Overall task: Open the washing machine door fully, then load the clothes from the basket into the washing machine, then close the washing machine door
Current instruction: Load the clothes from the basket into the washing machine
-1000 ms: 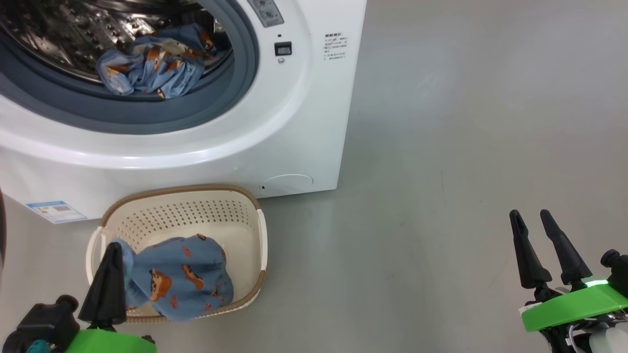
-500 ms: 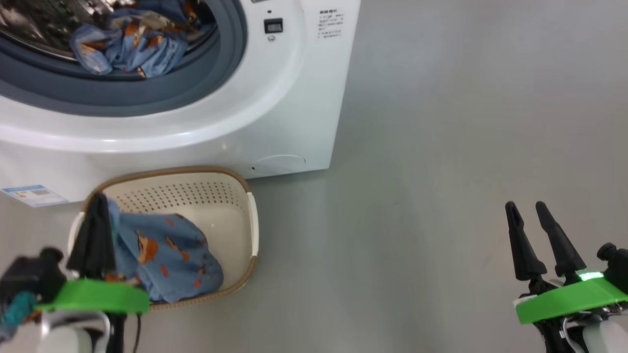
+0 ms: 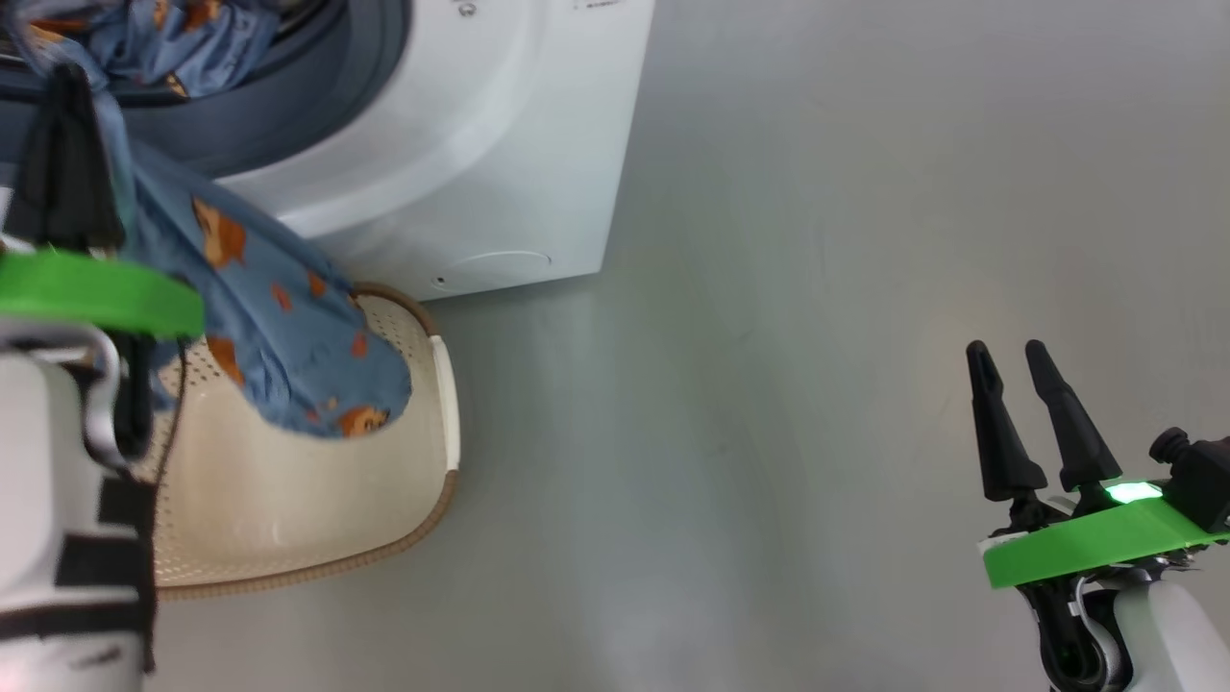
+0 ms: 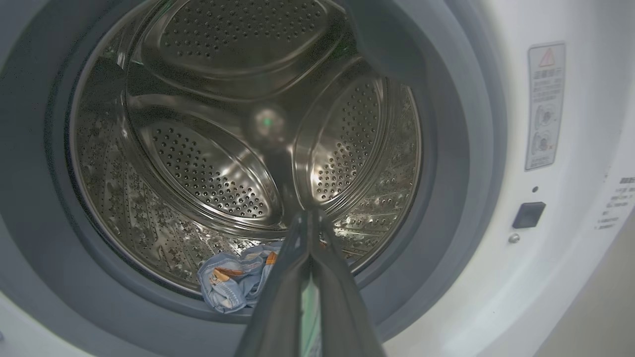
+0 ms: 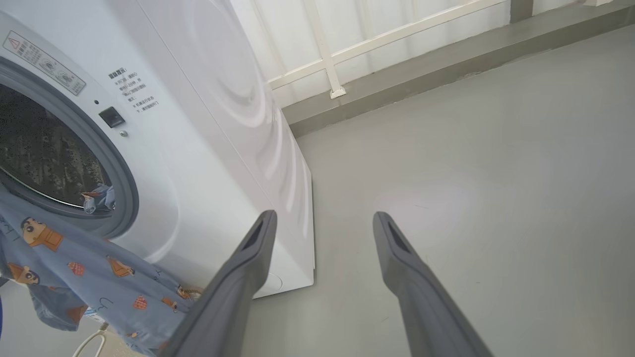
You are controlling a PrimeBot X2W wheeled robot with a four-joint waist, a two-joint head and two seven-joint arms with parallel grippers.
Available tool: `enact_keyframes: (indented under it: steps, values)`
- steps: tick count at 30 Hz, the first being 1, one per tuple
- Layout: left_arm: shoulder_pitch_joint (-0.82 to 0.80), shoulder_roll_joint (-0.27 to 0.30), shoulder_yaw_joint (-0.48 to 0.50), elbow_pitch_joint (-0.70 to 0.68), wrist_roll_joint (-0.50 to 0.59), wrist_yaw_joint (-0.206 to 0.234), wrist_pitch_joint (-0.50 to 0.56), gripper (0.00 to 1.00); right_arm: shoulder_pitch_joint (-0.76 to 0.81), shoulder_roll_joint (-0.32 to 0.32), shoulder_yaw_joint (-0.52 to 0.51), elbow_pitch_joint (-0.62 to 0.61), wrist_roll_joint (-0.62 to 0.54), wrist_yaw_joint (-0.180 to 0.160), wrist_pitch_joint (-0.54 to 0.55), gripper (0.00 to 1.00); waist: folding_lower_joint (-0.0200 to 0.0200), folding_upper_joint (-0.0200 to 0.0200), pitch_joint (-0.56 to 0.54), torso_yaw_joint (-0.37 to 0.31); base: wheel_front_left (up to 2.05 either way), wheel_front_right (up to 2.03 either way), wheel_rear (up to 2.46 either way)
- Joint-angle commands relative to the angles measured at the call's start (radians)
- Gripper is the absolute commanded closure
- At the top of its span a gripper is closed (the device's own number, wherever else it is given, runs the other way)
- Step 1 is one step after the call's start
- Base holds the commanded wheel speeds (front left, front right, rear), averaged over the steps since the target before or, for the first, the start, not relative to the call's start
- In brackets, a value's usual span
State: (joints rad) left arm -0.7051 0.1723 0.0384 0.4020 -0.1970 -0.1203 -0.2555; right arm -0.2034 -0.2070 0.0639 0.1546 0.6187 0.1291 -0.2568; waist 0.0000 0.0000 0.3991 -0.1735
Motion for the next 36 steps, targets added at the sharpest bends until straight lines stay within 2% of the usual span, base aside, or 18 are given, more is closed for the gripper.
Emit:
enact_keyframes:
  steps: [1, 9, 17, 24, 28, 36]
  values:
    - [-0.053, 0.050, 0.025, 0.006, 0.005, -0.003, -0.006, 1.00, -0.009, -0.006, 0.026, -0.024, 0.001, 0.002, -0.005, 0.00, 0.0000, 0.0000, 0.028, -0.026, 0.00, 0.00, 0.00]
    - [-0.279, 0.099, 0.038, 0.306, -0.005, -0.001, -0.006, 1.00, -0.039, 0.016, 0.056, -0.021, 0.007, 0.002, -0.005, 0.00, 0.0000, 0.0000, 0.076, -0.075, 0.00, 0.00, 0.00]
    - [-0.432, 0.154, 0.015, 0.553, 0.027, 0.005, -0.005, 1.00, -0.061, 0.030, 0.079, -0.023, 0.010, 0.002, -0.005, 0.00, 0.0000, 0.0000, 0.127, -0.118, 0.00, 0.00, 0.00]
    - [-0.567, 0.192, -0.010, 0.695, 0.051, 0.029, -0.004, 1.00, -0.081, 0.032, 0.097, -0.027, 0.015, 0.002, -0.005, 0.00, 0.0000, 0.0000, 0.169, -0.141, 0.00, 0.00, 0.00]
    - [-0.639, 0.217, -0.030, 0.673, 0.078, 0.052, -0.006, 1.00, -0.096, 0.037, 0.108, -0.030, 0.017, 0.002, -0.005, 0.00, 0.0000, 0.0000, 0.197, -0.153, 0.00, 0.00, 0.00]
    - [-0.655, 0.243, -0.017, 0.374, 0.116, 0.106, -0.006, 1.00, -0.121, 0.051, 0.109, -0.036, 0.019, 0.002, -0.005, 0.00, 0.0000, 0.0000, 0.240, -0.161, 0.00, 0.00, 0.00]
